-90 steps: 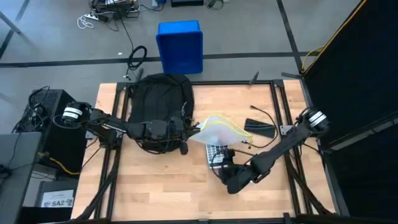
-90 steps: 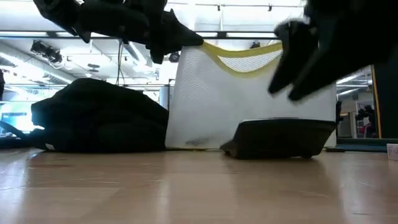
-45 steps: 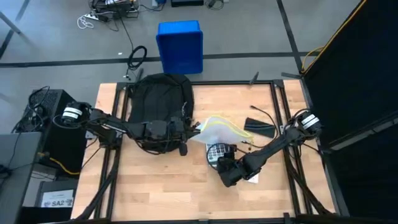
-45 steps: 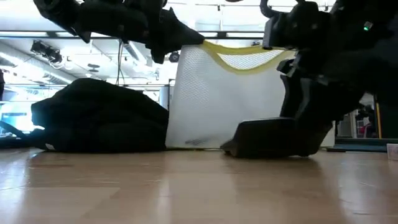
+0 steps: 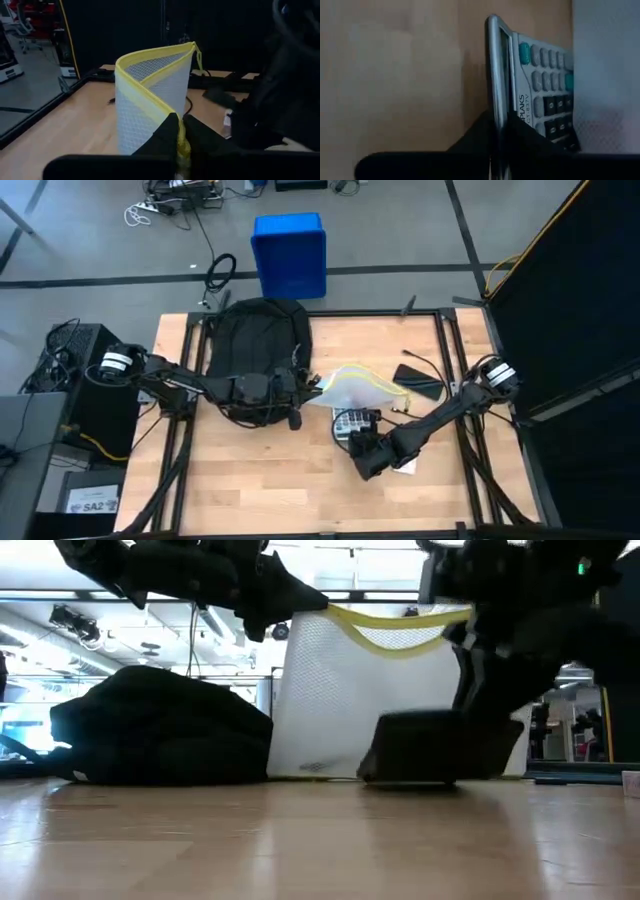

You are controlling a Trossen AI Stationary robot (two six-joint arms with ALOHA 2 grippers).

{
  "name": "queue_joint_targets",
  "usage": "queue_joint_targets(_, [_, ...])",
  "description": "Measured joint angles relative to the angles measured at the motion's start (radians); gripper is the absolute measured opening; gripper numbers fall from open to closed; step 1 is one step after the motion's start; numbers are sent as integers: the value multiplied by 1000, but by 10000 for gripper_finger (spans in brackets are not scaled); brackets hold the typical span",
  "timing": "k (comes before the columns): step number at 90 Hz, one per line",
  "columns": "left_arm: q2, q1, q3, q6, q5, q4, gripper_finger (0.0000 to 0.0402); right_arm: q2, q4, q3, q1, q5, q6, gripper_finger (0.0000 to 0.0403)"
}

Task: Unpack backpack
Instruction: Close the zip lock bag

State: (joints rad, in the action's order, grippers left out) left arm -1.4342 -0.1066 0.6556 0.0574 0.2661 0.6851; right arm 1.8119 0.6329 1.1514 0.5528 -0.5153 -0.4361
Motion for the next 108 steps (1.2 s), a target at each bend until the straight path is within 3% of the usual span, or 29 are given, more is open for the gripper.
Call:
queue_joint_targets(17, [0,0,0,0,-1,-7,0,-34,122,136,85,30,-47,2])
queue_joint_targets(41, [0,0,0,0,-7,-5,0,-58,396,414,187,-138,-48,1])
queue_joint_targets(61, [0,-13,0,-1,-10,-9,0,-65,685,621,161,-214,-48,1])
queue_joint_targets(77, [0,-20,0,-5,-47,-12,0,-139,766,663,62,-114,-40,0])
queue_joint_targets(108, [0,-20,1,-8,-53,-3,0,-219,730,663,-171,192,80,0])
